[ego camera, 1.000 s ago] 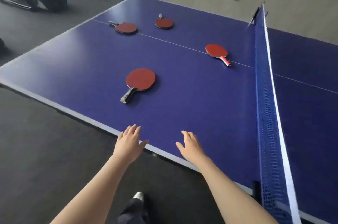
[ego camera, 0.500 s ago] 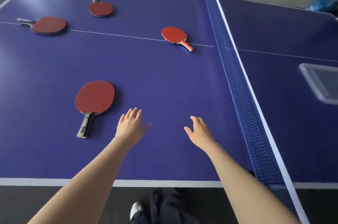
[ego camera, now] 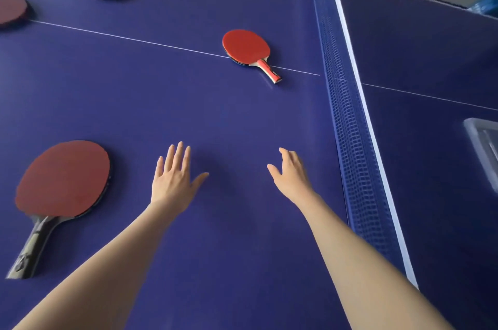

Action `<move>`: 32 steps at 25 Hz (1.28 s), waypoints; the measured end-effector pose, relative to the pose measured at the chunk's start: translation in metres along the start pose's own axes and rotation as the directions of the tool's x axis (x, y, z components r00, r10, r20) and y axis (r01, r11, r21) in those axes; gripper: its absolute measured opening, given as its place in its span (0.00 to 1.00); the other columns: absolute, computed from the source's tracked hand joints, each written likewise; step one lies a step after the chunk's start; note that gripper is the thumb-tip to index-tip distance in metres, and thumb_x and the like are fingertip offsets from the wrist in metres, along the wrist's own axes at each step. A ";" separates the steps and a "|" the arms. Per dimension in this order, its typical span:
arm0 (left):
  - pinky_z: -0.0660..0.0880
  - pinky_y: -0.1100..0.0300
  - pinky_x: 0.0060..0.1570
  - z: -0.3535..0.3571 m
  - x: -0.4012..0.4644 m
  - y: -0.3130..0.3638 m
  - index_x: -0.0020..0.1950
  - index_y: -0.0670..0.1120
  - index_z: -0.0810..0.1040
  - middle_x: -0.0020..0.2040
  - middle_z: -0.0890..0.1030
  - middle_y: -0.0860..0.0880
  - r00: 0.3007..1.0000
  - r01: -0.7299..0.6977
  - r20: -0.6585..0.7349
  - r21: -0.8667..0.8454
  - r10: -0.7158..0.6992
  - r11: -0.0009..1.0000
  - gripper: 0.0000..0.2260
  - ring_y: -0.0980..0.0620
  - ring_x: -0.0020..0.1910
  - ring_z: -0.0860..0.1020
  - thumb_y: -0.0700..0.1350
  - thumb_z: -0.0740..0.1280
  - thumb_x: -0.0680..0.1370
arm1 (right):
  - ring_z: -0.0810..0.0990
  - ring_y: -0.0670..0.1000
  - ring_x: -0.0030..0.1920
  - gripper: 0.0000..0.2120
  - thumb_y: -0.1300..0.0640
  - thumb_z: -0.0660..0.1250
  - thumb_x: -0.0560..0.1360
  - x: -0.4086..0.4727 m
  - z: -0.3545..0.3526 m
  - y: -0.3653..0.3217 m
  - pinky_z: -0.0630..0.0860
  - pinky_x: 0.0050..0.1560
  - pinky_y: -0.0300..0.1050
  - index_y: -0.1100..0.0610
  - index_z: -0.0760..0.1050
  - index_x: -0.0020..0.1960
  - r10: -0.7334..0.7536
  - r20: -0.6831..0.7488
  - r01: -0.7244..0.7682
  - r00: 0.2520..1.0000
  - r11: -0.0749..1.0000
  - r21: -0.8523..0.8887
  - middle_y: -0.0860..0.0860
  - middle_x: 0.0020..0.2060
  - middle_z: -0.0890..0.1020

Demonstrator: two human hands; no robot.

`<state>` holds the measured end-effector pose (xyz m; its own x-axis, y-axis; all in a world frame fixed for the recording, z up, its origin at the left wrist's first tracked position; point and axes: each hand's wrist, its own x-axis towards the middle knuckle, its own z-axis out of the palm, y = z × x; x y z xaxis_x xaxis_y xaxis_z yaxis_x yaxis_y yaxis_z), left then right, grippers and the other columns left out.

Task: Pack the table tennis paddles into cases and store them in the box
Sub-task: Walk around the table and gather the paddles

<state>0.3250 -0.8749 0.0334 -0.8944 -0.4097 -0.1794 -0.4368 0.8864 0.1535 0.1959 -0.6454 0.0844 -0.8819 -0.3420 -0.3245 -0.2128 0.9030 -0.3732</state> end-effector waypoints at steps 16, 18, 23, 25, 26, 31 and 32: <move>0.49 0.46 0.75 0.032 0.033 -0.013 0.79 0.43 0.54 0.79 0.53 0.49 0.990 0.030 -0.136 0.049 -0.023 0.998 0.36 0.49 0.79 0.50 0.66 0.45 0.78 | 0.58 0.58 0.74 0.36 0.46 0.60 0.79 0.272 -0.041 -0.041 0.61 0.69 0.58 0.62 0.48 0.76 0.034 -0.178 -0.069 0.984 0.978 -0.199 0.58 0.75 0.58; 0.49 0.46 0.75 0.031 0.034 -0.013 0.79 0.43 0.54 0.79 0.54 0.48 0.990 0.034 -0.141 0.051 -0.027 0.998 0.36 0.49 0.78 0.50 0.66 0.46 0.78 | 0.63 0.60 0.71 0.31 0.48 0.61 0.79 0.284 -0.037 -0.047 0.65 0.65 0.59 0.63 0.55 0.74 0.040 -0.201 -0.095 0.979 0.956 -0.277 0.60 0.71 0.64; 0.50 0.46 0.75 0.030 0.033 -0.014 0.78 0.43 0.55 0.79 0.55 0.49 0.989 0.036 -0.141 0.041 -0.030 0.998 0.36 0.50 0.79 0.50 0.66 0.47 0.78 | 0.76 0.56 0.48 0.20 0.50 0.66 0.71 0.277 -0.029 -0.064 0.73 0.41 0.48 0.60 0.69 0.57 0.096 -0.115 -0.106 0.989 0.991 -0.086 0.52 0.50 0.74; 0.50 0.46 0.75 0.030 0.033 -0.013 0.78 0.43 0.56 0.79 0.55 0.49 0.989 0.038 -0.148 0.033 -0.033 0.999 0.36 0.50 0.78 0.50 0.66 0.47 0.78 | 0.73 0.51 0.37 0.16 0.49 0.64 0.69 0.262 -0.030 -0.071 0.70 0.33 0.45 0.58 0.68 0.51 0.147 -0.033 -0.141 0.989 0.978 0.152 0.49 0.43 0.72; 0.50 0.46 0.75 0.030 0.033 -0.013 0.78 0.43 0.56 0.79 0.55 0.49 0.988 0.038 -0.152 0.028 -0.034 0.999 0.36 0.50 0.78 0.50 0.66 0.47 0.78 | 0.72 0.50 0.34 0.14 0.50 0.63 0.69 0.252 -0.030 -0.073 0.69 0.32 0.44 0.58 0.67 0.49 0.154 -0.033 -0.140 0.988 0.955 0.260 0.48 0.41 0.72; 0.48 0.47 0.75 0.032 0.035 -0.015 0.78 0.44 0.56 0.79 0.55 0.49 0.989 0.022 -0.146 0.011 -0.020 1.000 0.36 0.50 0.79 0.49 0.67 0.45 0.78 | 0.72 0.48 0.33 0.10 0.55 0.63 0.72 0.164 -0.009 -0.068 0.68 0.29 0.42 0.60 0.67 0.49 0.157 -0.143 -0.073 0.977 0.880 0.469 0.46 0.37 0.72; 0.47 0.48 0.75 0.032 0.035 -0.016 0.78 0.44 0.55 0.79 0.54 0.49 0.990 0.015 -0.143 -0.002 -0.015 1.000 0.36 0.50 0.79 0.49 0.67 0.46 0.78 | 0.71 0.49 0.32 0.10 0.56 0.63 0.72 0.140 -0.001 -0.068 0.68 0.29 0.42 0.60 0.66 0.49 0.168 -0.156 -0.067 0.973 0.858 0.508 0.46 0.36 0.72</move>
<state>0.3038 -0.8965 -0.0059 -0.8922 -0.4499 -0.0404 -0.4505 0.8796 0.1528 0.0858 -0.7541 0.0652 -0.9597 -0.1406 -0.2432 0.0901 0.6659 -0.7406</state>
